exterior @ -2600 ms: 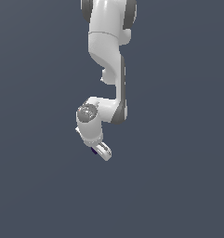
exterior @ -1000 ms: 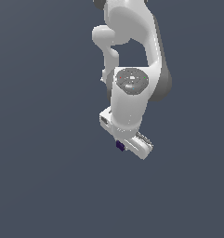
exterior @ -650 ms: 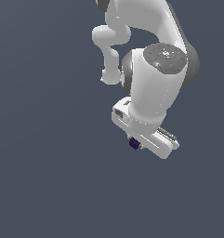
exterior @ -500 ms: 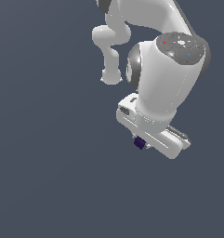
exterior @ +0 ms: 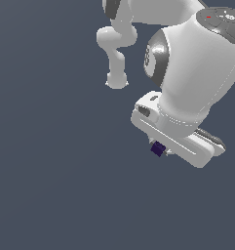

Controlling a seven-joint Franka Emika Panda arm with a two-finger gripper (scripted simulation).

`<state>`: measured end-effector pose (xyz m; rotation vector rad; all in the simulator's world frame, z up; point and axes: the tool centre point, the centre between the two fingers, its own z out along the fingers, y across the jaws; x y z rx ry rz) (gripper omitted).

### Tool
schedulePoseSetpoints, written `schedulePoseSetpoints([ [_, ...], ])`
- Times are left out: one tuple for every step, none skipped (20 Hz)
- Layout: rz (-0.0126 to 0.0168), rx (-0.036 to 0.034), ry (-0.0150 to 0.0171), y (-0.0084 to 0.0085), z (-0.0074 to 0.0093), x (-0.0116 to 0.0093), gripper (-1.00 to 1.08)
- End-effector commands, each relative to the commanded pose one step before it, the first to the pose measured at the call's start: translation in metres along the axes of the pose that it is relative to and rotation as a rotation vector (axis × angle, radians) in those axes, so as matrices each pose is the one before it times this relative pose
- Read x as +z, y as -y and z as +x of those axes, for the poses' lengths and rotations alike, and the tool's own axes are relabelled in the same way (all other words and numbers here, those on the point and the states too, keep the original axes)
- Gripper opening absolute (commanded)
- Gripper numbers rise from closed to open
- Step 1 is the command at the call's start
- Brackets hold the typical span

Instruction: Pick up the object and move it to a goal position.

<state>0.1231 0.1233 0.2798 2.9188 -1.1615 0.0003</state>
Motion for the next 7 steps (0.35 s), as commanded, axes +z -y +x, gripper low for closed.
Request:
schedulePoseSetpoints([
  [0.00008,0.00027,0.00022,0.00321,-0.00061,-0.00384,-1.00],
  [0.00000,0.00000,0.00000,0.00084,-0.00013,-0.00086,-1.00],
  [0.00000,0.00000,0.00000,0.00066,-0.00007,-0.00064,-1.00],
  [0.00000,0.00000,0.00000,0.00048,-0.00001,-0.00043,-1.00],
  [0.00000,0.00000,0.00000,0.00032,0.00004,-0.00024,-1.00],
  [0.00000,0.00000,0.00000,0.00016,0.00007,-0.00008,-1.00],
  [0.00000,0.00000,0.00000,0.00004,0.00004,0.00000,-1.00],
])
